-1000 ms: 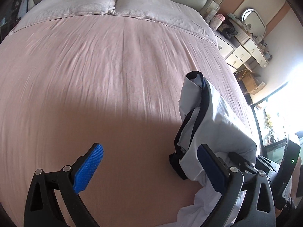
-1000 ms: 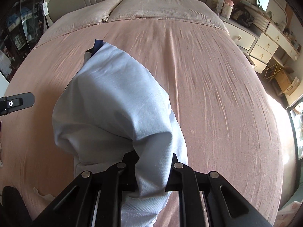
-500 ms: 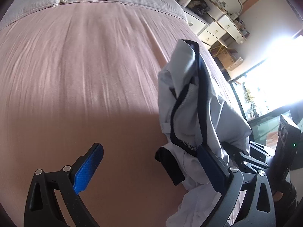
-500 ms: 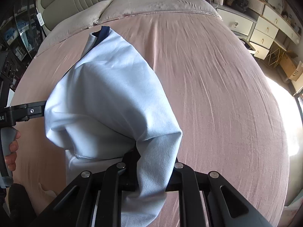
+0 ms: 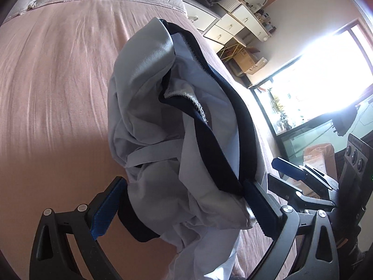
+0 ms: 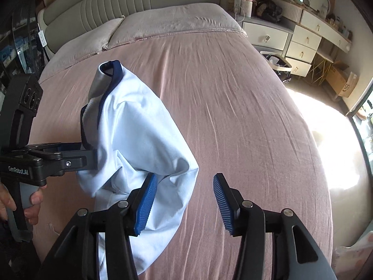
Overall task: Fold clothes
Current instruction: 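Lift the garment with the left gripper while the right gripper holds the navy-trimmed opening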
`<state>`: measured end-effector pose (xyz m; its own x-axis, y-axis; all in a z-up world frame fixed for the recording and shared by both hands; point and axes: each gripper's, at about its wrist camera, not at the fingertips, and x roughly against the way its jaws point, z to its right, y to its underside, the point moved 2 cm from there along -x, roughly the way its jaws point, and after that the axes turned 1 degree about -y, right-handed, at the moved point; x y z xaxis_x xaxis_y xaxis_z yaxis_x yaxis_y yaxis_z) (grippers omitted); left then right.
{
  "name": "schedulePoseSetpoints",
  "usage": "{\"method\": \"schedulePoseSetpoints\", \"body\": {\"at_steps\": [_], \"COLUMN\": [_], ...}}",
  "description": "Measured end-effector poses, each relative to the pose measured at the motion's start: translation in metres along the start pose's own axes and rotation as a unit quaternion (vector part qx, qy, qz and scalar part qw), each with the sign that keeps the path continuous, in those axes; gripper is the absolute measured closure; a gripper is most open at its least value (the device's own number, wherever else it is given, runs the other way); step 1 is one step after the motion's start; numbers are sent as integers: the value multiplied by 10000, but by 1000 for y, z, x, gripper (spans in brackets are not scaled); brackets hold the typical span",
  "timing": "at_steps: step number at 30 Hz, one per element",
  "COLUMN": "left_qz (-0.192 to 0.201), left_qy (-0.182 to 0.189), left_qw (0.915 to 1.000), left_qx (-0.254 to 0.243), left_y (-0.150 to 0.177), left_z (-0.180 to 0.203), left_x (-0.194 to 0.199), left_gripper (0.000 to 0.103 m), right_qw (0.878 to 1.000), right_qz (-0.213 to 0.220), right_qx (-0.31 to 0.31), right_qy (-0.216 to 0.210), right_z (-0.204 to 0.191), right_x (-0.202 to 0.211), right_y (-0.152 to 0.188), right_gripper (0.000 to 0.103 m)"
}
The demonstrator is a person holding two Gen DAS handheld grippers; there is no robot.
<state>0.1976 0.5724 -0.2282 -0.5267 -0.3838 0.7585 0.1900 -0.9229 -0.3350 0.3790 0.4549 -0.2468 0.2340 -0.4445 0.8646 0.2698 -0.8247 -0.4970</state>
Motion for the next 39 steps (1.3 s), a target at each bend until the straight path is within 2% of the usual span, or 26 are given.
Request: {"method": "schedulePoseSetpoints", "body": {"at_steps": [3,6,11,17,22,26,28,29,30,32,35,39], "left_qz": [-68,-160,-171,-216,-319,-350,-373,-367,-352,-309,-204,-162], "left_qy": [71,27,3,51,14,-51,-60,-60,-41,-12,24,7], "left_qw": [9999,9999,9999,9997,9994,9993,9992,9992,9993,9995,9998,9998], "left_qx": [24,8,11,31,-103,-129,-127,-139,-139,-98,-32,83], "left_y": [-2,-6,-12,-16,-16,-15,-13,-13,-12,-11,-3,4], "left_z": [6,8,10,10,13,10,6,5,4,0,-11,-23], "left_x": [-6,-10,-8,-6,-5,-1,2,5,7,13,27,33], "left_gripper": [2,2,2,2,2,2,2,2,2,2,2,2], "right_qw": [9993,9979,9977,9959,9966,9972,9976,9976,9975,9971,9979,9990], "right_qz": [148,169,90,235,89,332,343,306,256,217,214,240], "right_qx": [288,582,527,415,363,341,225,154,130,147,231,132], "right_qy": [-184,-234,-421,-765,-728,-574,-566,-601,-640,-711,-567,-353], "right_z": [-17,-32,-46,-63,-72,-75,-71,-68,-66,-65,-64,-50], "right_x": [1,-8,-17,-13,-31,-37,-40,-42,-44,-45,-45,-43], "right_y": [6,4,6,-4,-11,-17,-20,-20,-21,-21,-22,-23], "right_gripper": [43,43,43,43,43,43,51,68,71,73,79,81]}}
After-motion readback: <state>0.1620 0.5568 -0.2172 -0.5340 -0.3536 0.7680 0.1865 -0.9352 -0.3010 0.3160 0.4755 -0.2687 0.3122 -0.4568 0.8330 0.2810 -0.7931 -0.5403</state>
